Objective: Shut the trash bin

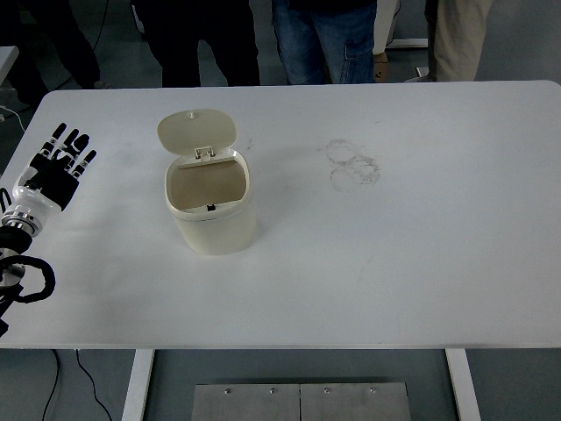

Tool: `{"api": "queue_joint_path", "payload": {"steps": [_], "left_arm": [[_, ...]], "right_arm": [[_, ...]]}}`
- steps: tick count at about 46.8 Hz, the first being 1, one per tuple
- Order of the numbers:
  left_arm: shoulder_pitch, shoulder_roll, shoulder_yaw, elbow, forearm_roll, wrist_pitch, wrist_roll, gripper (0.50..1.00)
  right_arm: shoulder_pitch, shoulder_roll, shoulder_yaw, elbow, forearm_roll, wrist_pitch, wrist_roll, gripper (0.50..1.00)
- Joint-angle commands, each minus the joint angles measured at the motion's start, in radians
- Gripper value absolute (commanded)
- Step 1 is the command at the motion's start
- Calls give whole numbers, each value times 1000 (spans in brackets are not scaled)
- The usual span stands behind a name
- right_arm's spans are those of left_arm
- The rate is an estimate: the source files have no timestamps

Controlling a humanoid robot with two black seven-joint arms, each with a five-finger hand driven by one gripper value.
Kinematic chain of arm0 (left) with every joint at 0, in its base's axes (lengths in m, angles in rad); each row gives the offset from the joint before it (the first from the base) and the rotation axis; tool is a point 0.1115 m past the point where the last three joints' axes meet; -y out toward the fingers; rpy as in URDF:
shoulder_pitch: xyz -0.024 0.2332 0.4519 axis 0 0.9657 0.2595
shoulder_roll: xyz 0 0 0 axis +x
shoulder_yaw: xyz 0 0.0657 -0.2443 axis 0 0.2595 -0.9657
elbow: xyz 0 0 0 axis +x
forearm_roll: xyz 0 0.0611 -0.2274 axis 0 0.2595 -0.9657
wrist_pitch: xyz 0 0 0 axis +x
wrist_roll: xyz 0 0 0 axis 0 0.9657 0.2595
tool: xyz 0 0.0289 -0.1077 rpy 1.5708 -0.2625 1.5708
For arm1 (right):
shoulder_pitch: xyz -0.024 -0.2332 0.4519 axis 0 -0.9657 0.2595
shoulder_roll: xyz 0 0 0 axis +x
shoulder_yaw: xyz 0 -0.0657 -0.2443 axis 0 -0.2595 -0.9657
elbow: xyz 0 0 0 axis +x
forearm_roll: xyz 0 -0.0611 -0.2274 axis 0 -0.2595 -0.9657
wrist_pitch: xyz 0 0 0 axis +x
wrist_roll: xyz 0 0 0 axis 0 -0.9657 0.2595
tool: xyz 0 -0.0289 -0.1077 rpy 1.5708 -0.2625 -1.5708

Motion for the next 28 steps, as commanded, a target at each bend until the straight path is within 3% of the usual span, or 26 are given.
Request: {"api": "queue_joint_path", "payload": {"steps": [1,19,28], "left_arm": [[4,-1,0,0,2,0,0,1000],[5,-7,0,1,-18,2,-1,1000],[-6,0,-2,5,-61,48,-1,1000]], "right_arm": [[0,0,-1,0,0,0,0,989],[0,0,1,0,1,0,0,991],[0,0,-1,0,0,0,0,991]]}}
